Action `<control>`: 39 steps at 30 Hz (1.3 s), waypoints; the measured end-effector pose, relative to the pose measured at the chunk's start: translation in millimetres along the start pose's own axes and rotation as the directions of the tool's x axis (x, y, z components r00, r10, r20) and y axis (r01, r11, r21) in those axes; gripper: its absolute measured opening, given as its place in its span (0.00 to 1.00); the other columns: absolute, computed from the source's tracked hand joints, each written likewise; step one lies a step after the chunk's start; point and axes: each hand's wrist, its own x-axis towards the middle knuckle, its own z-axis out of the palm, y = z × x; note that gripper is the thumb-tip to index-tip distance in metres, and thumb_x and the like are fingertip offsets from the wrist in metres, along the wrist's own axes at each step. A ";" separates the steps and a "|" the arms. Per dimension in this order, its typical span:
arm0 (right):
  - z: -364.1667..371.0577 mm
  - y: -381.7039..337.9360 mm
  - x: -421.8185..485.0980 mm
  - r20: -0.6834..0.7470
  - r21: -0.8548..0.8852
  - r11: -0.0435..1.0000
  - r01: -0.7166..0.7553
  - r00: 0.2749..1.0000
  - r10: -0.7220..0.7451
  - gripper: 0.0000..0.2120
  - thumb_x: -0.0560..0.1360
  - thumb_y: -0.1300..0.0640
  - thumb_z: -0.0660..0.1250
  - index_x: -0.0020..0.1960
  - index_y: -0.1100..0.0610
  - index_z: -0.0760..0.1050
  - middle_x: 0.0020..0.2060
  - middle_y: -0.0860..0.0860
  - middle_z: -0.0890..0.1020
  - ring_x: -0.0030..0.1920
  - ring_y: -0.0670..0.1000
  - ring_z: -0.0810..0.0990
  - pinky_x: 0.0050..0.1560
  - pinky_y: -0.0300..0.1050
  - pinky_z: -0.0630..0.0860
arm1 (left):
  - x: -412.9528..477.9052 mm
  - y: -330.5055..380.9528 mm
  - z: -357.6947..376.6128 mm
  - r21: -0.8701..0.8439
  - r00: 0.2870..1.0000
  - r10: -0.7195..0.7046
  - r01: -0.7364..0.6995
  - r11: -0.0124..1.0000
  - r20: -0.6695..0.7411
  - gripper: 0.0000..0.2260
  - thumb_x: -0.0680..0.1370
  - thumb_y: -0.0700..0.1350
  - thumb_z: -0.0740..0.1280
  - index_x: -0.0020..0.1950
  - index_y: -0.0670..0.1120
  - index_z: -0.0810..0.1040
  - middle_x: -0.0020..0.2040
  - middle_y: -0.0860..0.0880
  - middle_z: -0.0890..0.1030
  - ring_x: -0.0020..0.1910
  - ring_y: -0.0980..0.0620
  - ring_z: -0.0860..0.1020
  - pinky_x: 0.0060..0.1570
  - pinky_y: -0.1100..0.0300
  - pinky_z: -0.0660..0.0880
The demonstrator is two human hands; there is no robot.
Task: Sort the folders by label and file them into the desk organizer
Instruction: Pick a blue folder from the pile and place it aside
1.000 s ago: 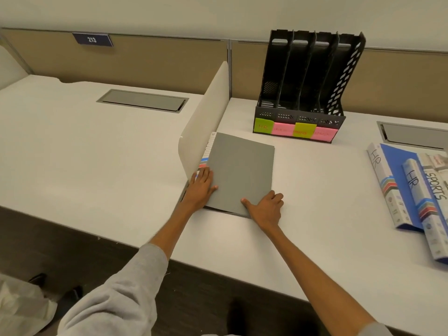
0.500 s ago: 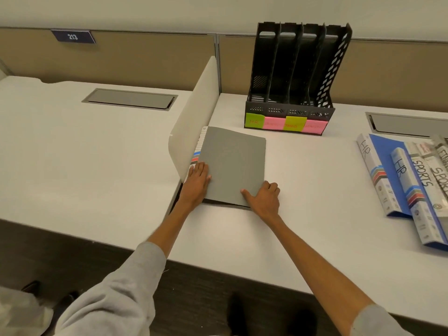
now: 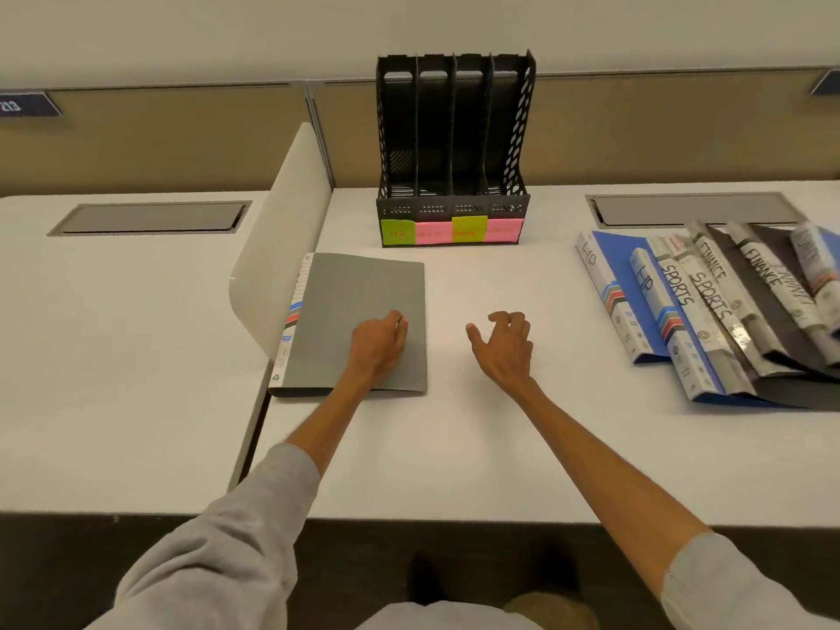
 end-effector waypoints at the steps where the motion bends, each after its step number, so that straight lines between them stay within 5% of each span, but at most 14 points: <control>1: -7.8 9.2 2.5 -0.029 0.001 1.000 -0.003 1.000 0.003 0.22 0.78 0.45 0.65 0.64 0.59 0.71 0.61 0.55 0.69 0.65 0.56 0.68 0.58 0.54 0.68 | 5.1 11.8 3.3 0.004 1.000 0.011 -0.011 1.000 0.022 0.16 0.84 0.49 0.53 0.59 0.41 0.76 0.41 0.41 0.83 0.39 0.41 0.80 0.43 0.51 0.76; 10: -90.4 110.9 39.7 -0.209 0.026 1.000 -0.005 0.978 0.010 0.17 0.79 0.49 0.64 0.63 0.58 0.71 0.63 0.56 0.71 0.64 0.55 0.70 0.59 0.55 0.71 | 42.0 152.2 53.0 -0.193 1.000 0.006 0.000 0.981 0.029 0.16 0.84 0.51 0.52 0.56 0.45 0.76 0.35 0.44 0.82 0.38 0.41 0.78 0.46 0.49 0.75; 23: -265.3 312.4 120.7 -0.429 0.030 1.000 0.003 0.903 0.010 0.11 0.79 0.54 0.62 0.59 0.58 0.72 0.57 0.55 0.74 0.58 0.54 0.72 0.54 0.50 0.72 | 103.4 417.5 138.8 -0.361 0.992 0.100 -0.123 0.924 -0.081 0.09 0.83 0.49 0.57 0.56 0.46 0.74 0.37 0.48 0.82 0.31 0.50 0.77 0.33 0.57 0.72; 29: -326.9 399.2 143.8 -0.472 0.035 0.977 -0.209 0.858 0.201 0.14 0.80 0.51 0.63 0.61 0.57 0.71 0.61 0.56 0.73 0.61 0.55 0.72 0.56 0.52 0.72 | 122.8 514.8 167.4 -0.466 0.994 0.091 -0.107 0.878 -0.057 0.12 0.81 0.53 0.61 0.59 0.47 0.74 0.43 0.50 0.82 0.39 0.53 0.80 0.41 0.60 0.71; 34: -363.8 459.2 147.6 -0.493 0.059 0.947 -0.317 0.815 0.304 0.14 0.80 0.49 0.61 0.61 0.57 0.72 0.62 0.55 0.72 0.63 0.56 0.71 0.60 0.55 0.68 | 132.4 578.4 190.4 -0.455 0.983 0.184 -0.173 0.874 -0.019 0.16 0.79 0.55 0.63 0.60 0.45 0.76 0.55 0.48 0.80 0.53 0.49 0.78 0.57 0.52 0.71; 39: -385.6 500.1 144.1 -0.451 0.069 0.892 -0.446 0.784 0.427 0.21 0.79 0.44 0.61 0.64 0.58 0.69 0.63 0.57 0.71 0.65 0.58 0.69 0.62 0.57 0.66 | 132.9 626.2 209.2 -0.417 0.958 0.237 -0.152 0.896 0.160 0.24 0.77 0.61 0.63 0.63 0.44 0.74 0.60 0.45 0.77 0.57 0.46 0.77 0.58 0.49 0.73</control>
